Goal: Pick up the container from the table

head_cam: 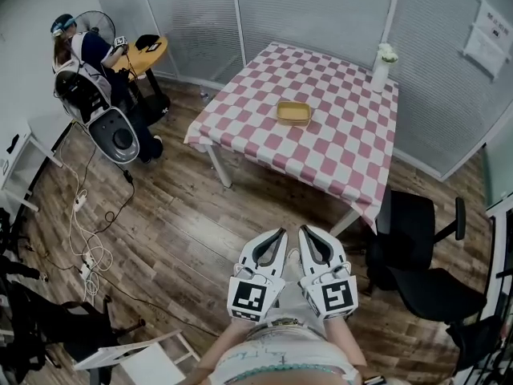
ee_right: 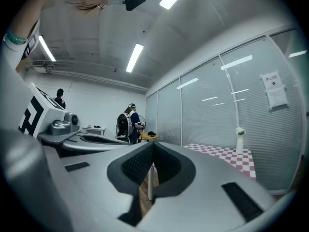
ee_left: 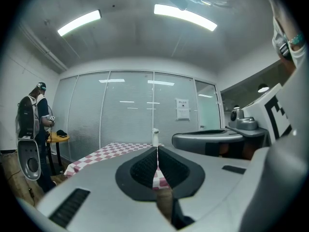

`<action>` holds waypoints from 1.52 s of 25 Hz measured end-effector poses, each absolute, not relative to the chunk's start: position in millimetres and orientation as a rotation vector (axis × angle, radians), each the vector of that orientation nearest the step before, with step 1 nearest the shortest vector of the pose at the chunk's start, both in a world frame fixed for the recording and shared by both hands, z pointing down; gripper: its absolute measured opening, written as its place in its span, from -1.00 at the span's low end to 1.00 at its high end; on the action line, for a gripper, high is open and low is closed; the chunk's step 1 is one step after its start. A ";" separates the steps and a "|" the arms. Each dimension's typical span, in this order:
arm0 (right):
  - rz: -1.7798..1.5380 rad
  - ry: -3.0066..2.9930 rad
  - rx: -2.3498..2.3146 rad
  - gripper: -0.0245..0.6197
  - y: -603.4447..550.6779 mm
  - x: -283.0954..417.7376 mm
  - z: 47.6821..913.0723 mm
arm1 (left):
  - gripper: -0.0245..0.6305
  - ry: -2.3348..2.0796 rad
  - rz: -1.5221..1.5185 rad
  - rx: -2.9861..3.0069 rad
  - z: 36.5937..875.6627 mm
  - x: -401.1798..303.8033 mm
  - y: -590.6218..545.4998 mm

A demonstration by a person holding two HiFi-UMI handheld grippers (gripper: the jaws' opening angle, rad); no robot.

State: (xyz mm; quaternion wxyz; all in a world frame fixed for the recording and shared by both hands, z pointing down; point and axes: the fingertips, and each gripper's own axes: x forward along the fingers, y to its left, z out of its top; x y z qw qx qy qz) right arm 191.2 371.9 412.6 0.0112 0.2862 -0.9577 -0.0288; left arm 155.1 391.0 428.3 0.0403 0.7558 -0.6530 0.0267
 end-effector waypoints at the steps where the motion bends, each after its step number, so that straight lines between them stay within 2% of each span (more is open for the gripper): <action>1: -0.091 -2.992 0.896 -0.95 362.8 187.9 413.4 | -0.87 -2.002 0.083 2.318 429.4 151.9 381.8; 20: -0.086 -3.002 0.793 -0.95 205.8 111.3 401.9 | -0.87 -2.044 0.061 2.269 419.0 76.5 222.3; 38: -0.091 -3.045 0.719 -0.95 117.8 113.7 405.1 | -0.87 -2.060 0.088 2.253 431.9 83.6 124.9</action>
